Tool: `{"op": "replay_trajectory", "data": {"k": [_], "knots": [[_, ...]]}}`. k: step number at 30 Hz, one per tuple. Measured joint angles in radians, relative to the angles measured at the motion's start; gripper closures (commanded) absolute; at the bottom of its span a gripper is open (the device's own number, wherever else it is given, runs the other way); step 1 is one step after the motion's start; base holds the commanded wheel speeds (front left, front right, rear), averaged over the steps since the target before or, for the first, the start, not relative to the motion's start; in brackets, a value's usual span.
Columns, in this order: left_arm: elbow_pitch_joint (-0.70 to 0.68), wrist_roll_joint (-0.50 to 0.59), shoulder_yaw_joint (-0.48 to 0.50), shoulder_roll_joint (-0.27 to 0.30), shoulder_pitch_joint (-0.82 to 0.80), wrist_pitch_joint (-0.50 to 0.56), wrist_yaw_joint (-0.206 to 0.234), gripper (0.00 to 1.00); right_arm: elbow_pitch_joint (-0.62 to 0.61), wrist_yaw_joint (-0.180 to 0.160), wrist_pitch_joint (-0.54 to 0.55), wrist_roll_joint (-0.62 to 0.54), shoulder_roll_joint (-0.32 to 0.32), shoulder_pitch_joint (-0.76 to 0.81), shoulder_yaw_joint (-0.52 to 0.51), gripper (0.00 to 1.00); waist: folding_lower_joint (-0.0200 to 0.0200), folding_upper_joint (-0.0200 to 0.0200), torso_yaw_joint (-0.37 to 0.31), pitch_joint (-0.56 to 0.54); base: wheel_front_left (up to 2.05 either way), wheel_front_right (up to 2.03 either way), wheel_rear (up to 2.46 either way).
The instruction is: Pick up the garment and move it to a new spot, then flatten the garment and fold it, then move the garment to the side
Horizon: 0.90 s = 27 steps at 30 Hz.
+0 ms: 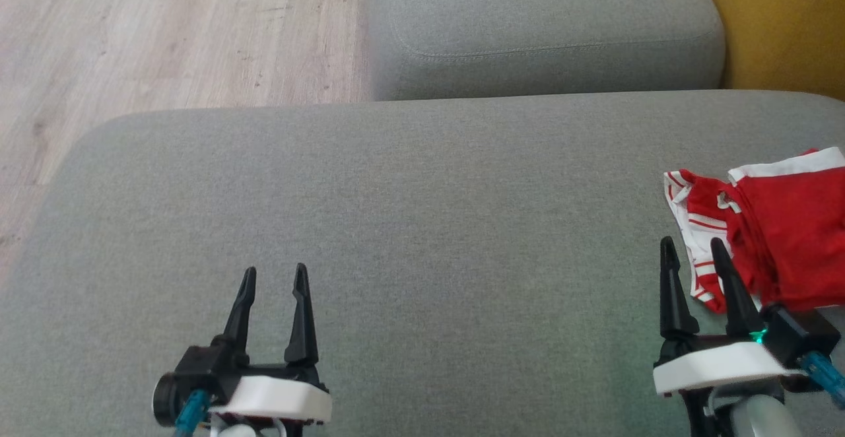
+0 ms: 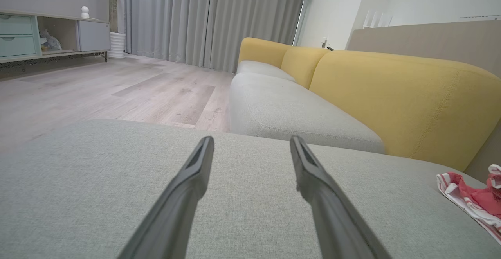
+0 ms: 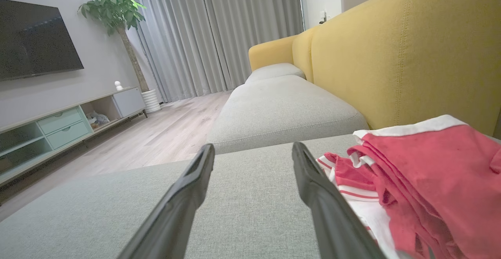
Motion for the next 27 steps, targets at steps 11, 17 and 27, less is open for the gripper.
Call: {"op": "replay_trajectory", "data": {"k": [11, 17, 27], "knots": [[-0.011, -0.026, 0.008, 0.0, 0.0, 0.0, 0.0, 0.0, 0.001, 0.0, 0.0, 0.0, 0.0, 0.0, 0.005, 0.0, 0.0, 0.0, -0.006, 0.001, 0.0, 0.0, 0.0], [-0.018, -0.051, 0.024, 0.0, 0.0, 0.0, -0.003, 0.0, 0.008, 0.0, 0.0, 0.0, 0.0, 0.0, 0.021, 0.0, 0.0, 0.0, -0.017, 0.005, 0.0, 0.0, 0.0], [0.035, -0.098, 0.025, -0.001, 0.004, 0.002, 0.0, 1.0, 0.042, 0.0, 0.002, -0.001, 0.0, 0.003, 0.03, 1.0, 0.0001, 0.0, -0.035, 0.019, 0.0, 0.0, 0.0]]}}
